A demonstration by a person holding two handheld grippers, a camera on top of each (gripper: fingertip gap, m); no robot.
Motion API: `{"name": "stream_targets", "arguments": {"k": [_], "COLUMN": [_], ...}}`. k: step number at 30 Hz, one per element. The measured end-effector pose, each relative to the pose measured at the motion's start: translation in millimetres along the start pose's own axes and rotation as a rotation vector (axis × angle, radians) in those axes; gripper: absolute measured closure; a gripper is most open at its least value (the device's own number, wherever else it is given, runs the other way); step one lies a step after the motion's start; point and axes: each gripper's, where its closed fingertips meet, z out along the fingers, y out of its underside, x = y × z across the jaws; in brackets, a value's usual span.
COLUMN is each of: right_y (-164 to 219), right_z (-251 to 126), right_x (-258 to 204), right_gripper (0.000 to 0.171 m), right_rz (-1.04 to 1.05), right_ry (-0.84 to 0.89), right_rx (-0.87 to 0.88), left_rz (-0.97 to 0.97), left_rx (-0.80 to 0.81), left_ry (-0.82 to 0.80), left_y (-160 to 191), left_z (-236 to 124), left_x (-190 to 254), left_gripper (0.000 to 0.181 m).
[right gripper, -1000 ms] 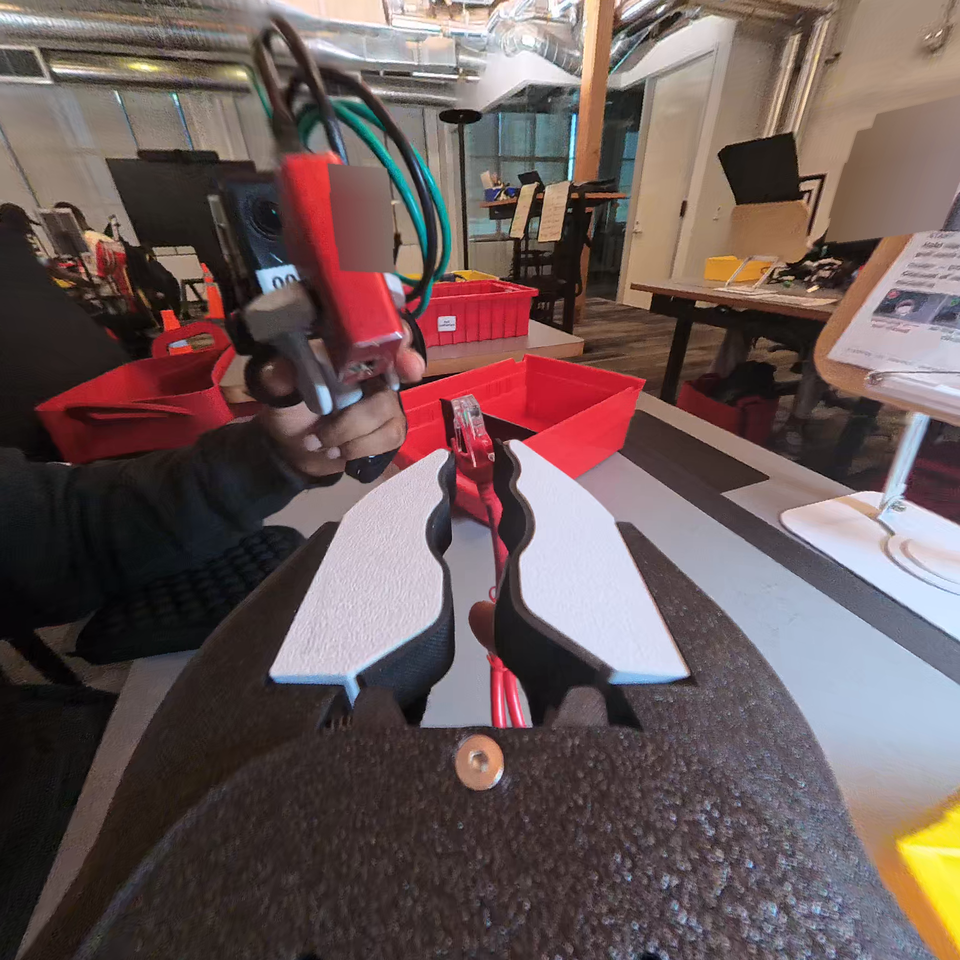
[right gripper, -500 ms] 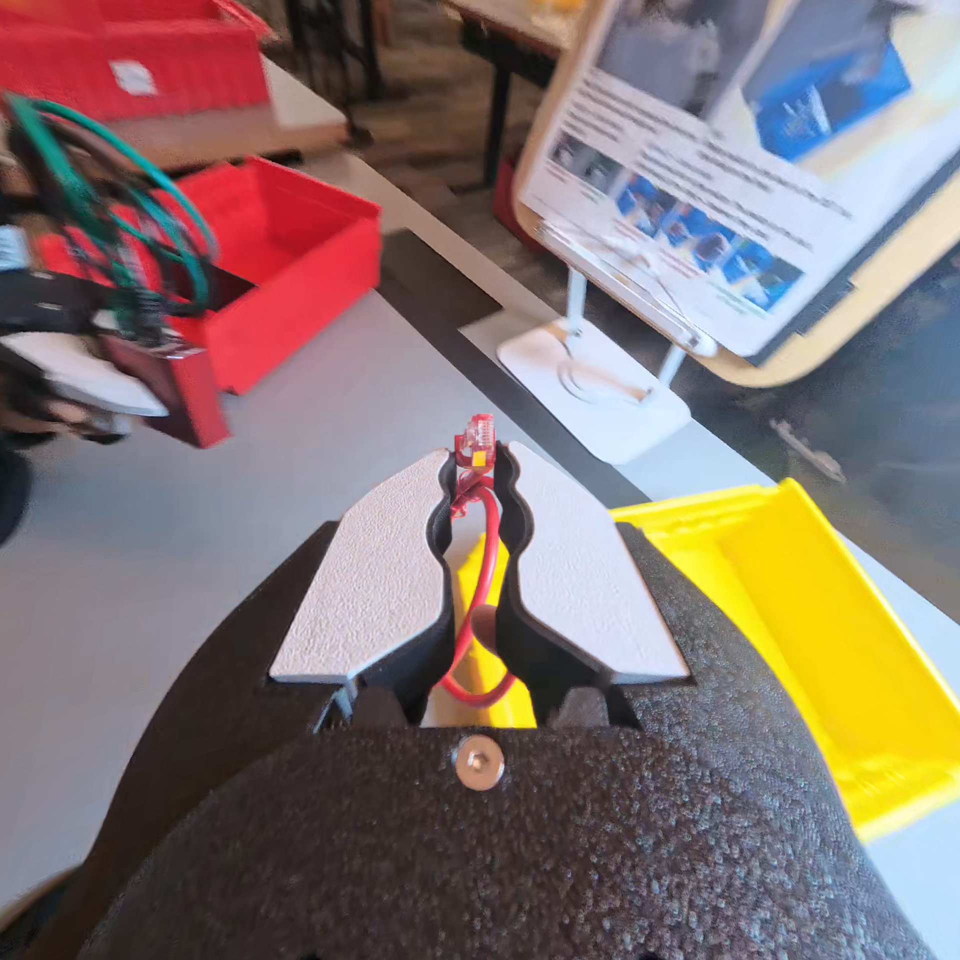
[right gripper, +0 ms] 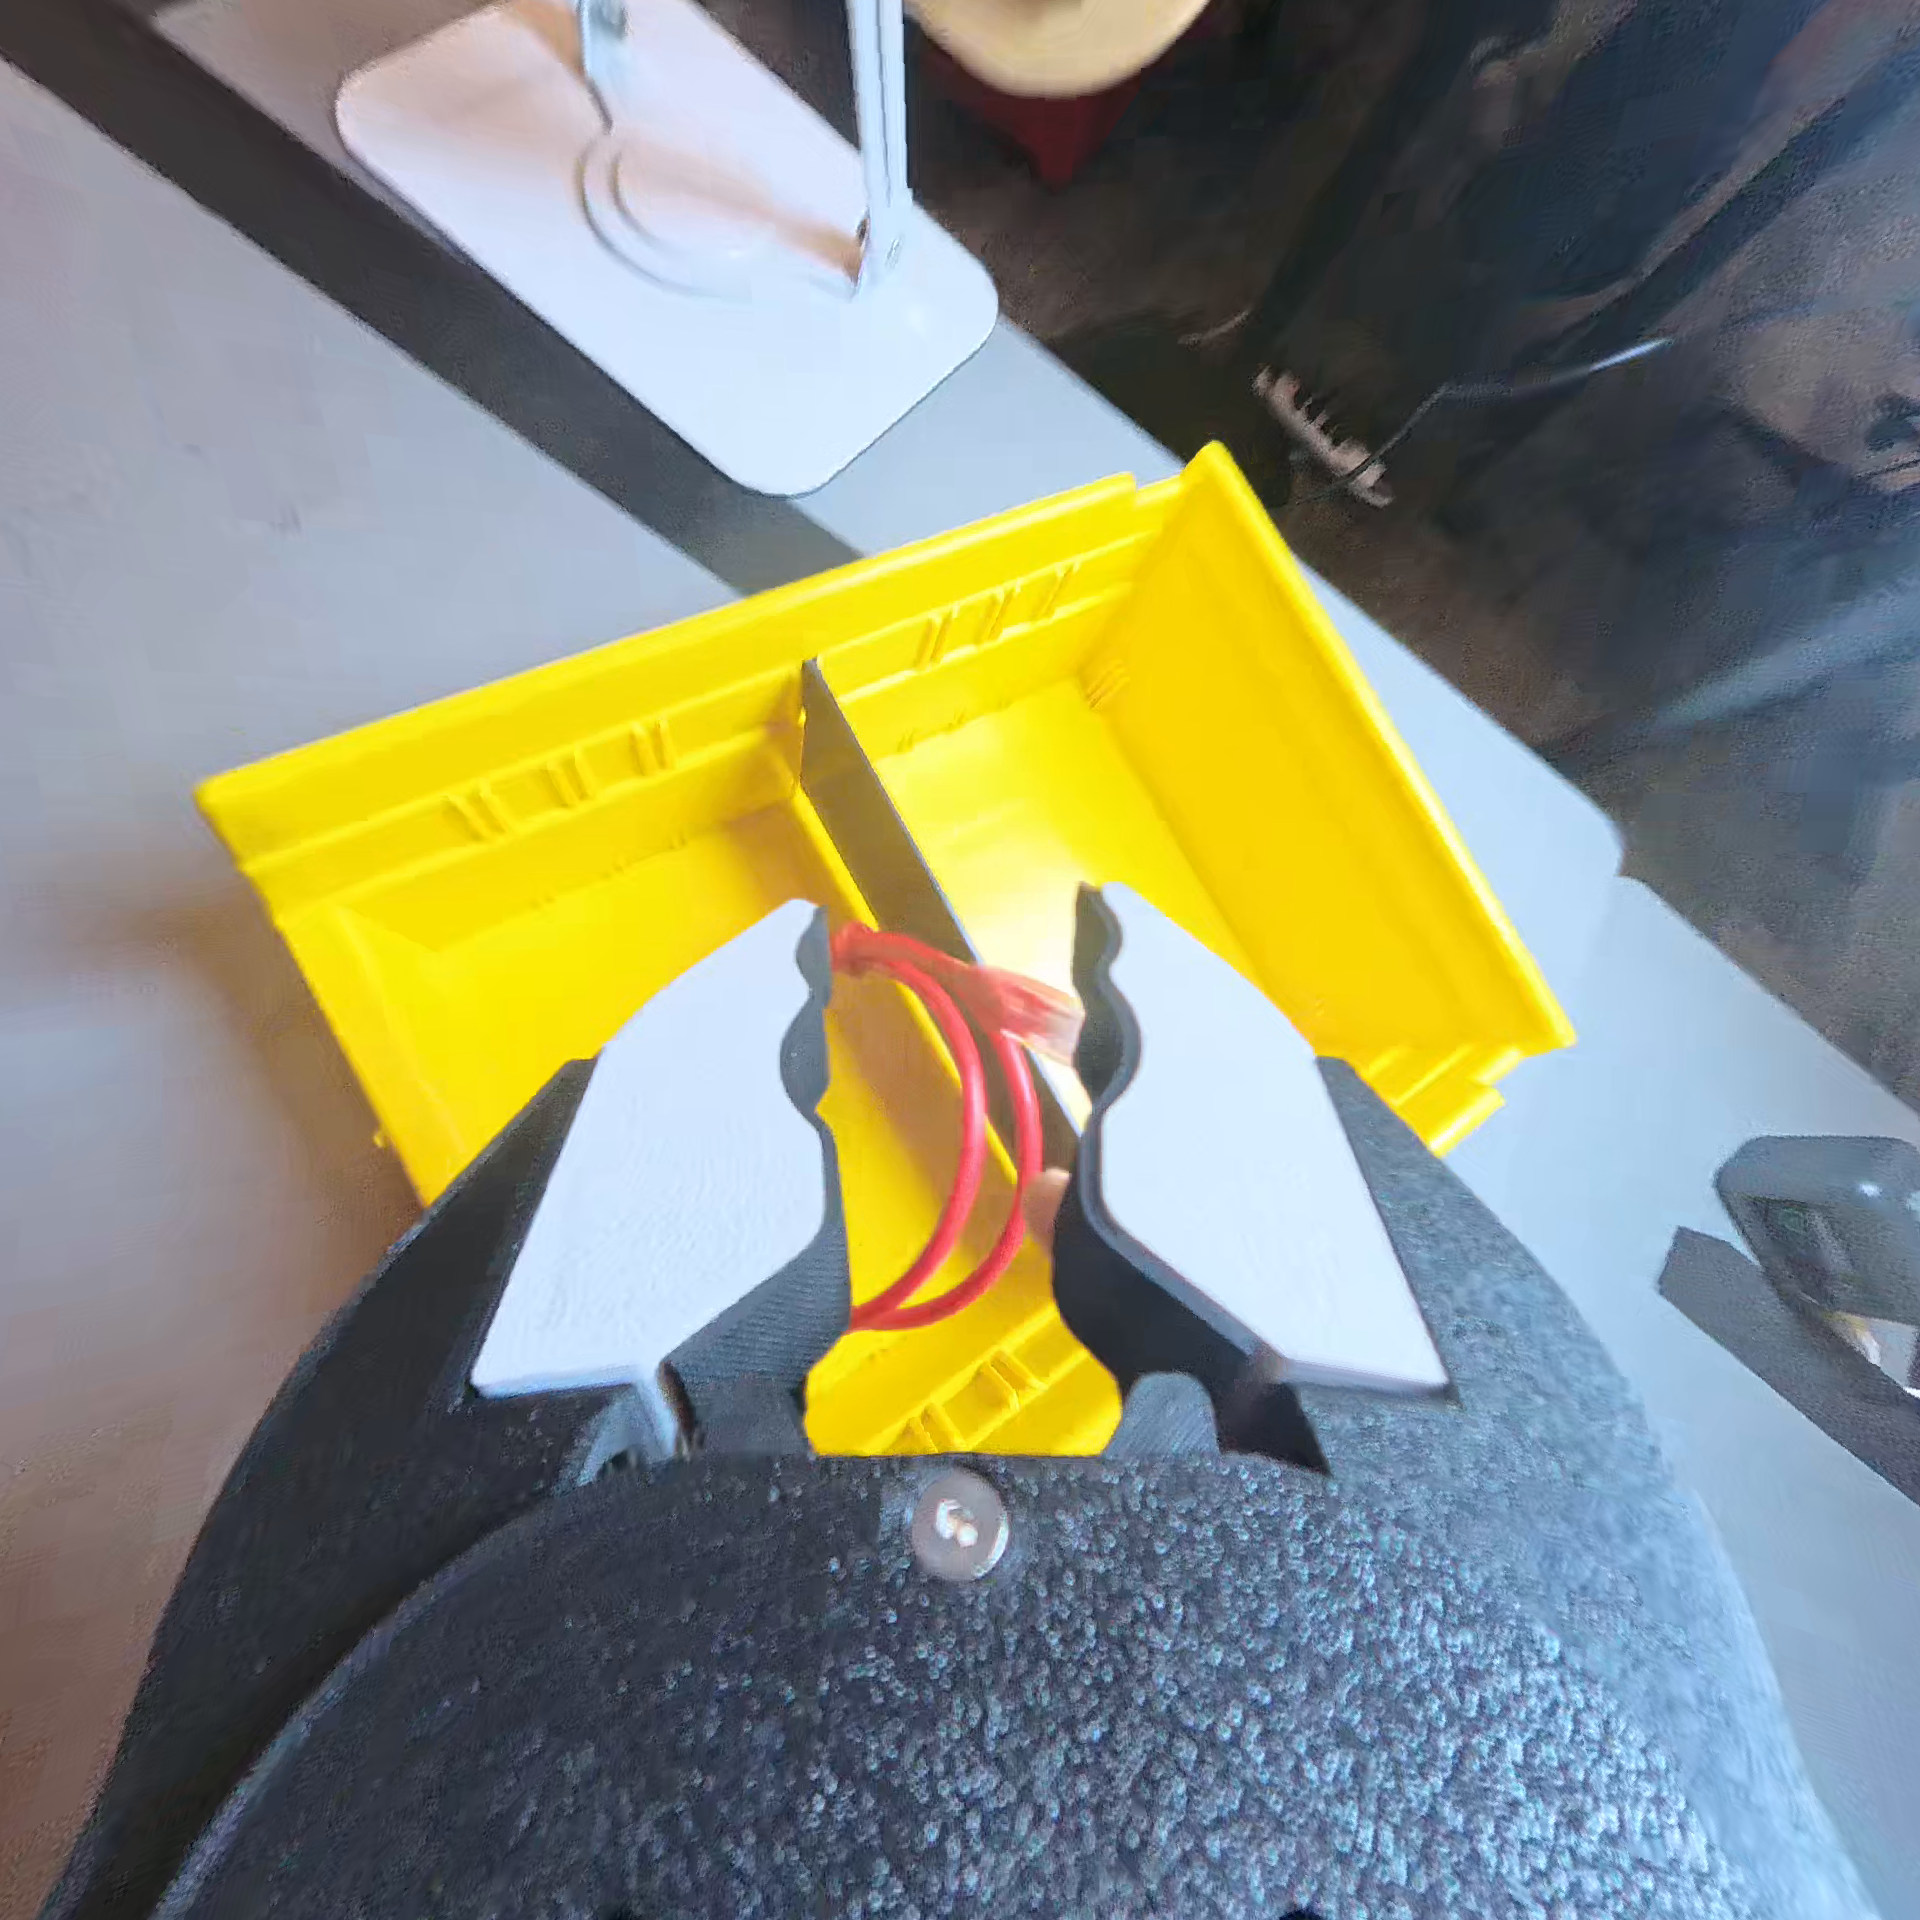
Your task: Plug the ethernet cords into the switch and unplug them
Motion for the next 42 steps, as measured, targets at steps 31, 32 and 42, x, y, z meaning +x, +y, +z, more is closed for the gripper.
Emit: {"name": "stream_targets", "arguments": {"k": [31,32,42], "right_y": [-57.4,-63.9,-65.7], "right_z": [-107.0,-112.1,-110.4], "right_x": [-337.8,-332.4,-337.1], "right_gripper": [0.146,0.147,0.155], "right_rz": [0.021,0.049,0.002], "right_ry": [-1.118,-1.100,-1.027], "right_rx": [0.786,0.836,0.855], "left_rz": [-0.046,-0.075,-0.004], "left_rx": [0.148,0.205,0.134], "left_ry": [0.366,0.367,0.216], "left_y": [-31.5,-38.3,-35.9], "left_z": [-20.0,-19.5,-7.6], "left_x": [55.7,55.8,48.6], "left_gripper": [0.144,0.140,0.153]}}
